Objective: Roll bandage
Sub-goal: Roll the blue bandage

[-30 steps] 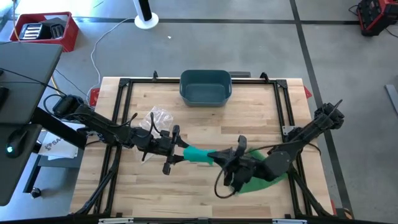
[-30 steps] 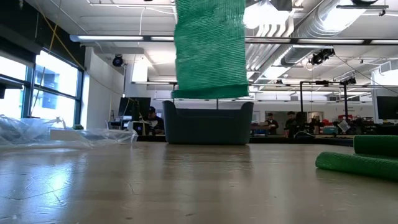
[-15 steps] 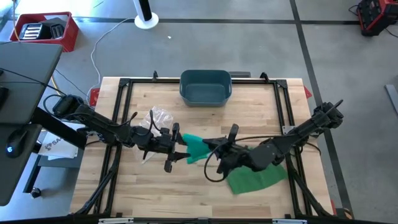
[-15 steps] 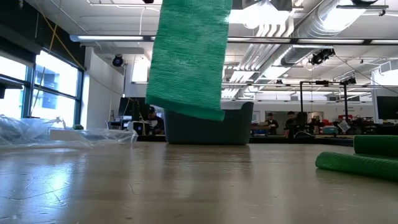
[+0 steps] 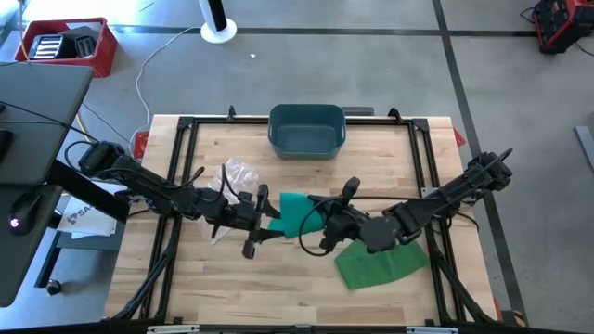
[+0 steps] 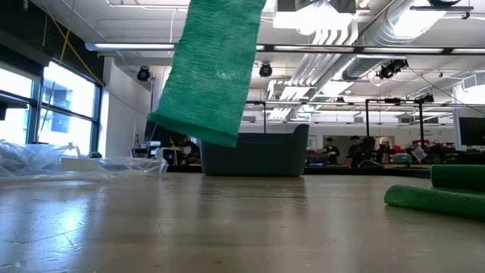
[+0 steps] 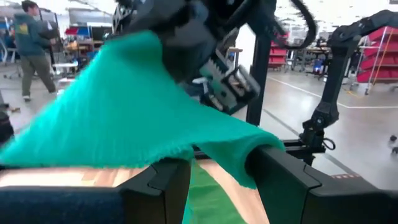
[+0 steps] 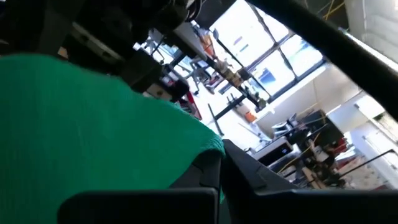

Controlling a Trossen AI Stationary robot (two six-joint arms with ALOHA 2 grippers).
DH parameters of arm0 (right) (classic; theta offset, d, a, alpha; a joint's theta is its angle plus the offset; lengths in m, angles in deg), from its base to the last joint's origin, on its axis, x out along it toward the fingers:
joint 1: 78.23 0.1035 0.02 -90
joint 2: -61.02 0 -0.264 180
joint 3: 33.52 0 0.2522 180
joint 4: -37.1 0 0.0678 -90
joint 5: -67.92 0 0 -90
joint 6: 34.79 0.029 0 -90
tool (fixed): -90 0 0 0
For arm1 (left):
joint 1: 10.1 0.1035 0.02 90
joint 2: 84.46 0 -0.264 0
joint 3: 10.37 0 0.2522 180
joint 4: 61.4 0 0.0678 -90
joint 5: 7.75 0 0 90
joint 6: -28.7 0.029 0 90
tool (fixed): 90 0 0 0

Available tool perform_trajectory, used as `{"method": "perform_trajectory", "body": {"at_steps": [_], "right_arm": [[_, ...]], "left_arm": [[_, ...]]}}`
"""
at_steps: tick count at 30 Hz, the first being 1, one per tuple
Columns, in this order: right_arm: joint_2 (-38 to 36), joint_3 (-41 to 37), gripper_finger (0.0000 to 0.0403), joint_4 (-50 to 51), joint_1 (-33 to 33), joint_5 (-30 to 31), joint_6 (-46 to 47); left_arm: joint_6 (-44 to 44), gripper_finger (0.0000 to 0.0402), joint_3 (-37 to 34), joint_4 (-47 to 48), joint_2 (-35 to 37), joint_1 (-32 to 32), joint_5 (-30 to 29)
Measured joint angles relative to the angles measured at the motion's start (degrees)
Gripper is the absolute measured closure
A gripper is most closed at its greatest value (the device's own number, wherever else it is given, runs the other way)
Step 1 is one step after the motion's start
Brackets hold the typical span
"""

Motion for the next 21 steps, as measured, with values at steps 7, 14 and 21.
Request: {"method": "perform_trajectory", "body": {"at_steps": [7, 14, 21], "right_arm": [[0.00, 0.00, 0.0394, 2.64, 0.03, -0.98, 5.60], [-0.94, 0.00, 0.0304, 3.24, 1.13, -2.87, 9.45], [-4.69, 0.00, 0.0222, 7.62, 1.74, -3.71, 17.07]], "left_arm": [[1.08, 0.0263, 0.00, -0.20, 0.51, -0.02, 1.12], [1.84, 0.0294, 0.00, -0.72, 0.55, -0.18, 1.12], [4.14, 0.0315, 0.00, -1.77, 0.55, -0.50, 1.11]]}}
